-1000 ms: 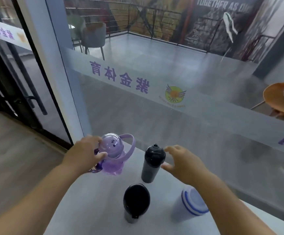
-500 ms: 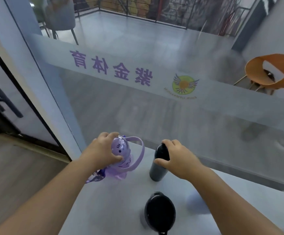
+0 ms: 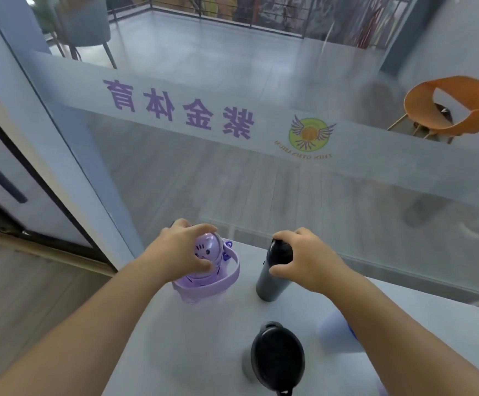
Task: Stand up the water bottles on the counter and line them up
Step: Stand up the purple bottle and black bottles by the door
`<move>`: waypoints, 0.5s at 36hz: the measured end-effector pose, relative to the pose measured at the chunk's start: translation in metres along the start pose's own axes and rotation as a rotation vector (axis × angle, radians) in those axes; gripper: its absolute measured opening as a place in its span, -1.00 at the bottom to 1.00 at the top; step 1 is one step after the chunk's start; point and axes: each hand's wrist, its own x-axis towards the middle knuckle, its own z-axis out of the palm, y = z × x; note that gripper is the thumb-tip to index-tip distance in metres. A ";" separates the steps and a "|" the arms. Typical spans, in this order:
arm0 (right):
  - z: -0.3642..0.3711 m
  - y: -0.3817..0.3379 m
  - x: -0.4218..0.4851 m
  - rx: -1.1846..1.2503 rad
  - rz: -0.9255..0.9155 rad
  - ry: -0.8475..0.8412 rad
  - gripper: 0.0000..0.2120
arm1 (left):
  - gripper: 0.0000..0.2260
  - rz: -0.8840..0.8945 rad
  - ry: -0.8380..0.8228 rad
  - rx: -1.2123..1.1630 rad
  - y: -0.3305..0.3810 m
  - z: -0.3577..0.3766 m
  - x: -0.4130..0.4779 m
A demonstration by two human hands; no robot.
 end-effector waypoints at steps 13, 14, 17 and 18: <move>-0.002 -0.007 0.020 0.027 0.017 0.081 -0.50 | -0.28 0.098 0.003 0.074 0.001 -0.027 0.029; -0.003 -0.008 0.022 0.028 0.018 0.080 -0.50 | -0.28 0.107 -0.008 0.081 0.001 -0.029 0.032; -0.005 -0.011 0.027 0.031 0.009 0.075 -0.51 | -0.26 0.123 -0.037 0.098 0.001 -0.032 0.040; -0.005 -0.012 0.028 0.031 0.002 0.074 -0.51 | -0.25 0.126 -0.043 0.102 0.000 -0.033 0.042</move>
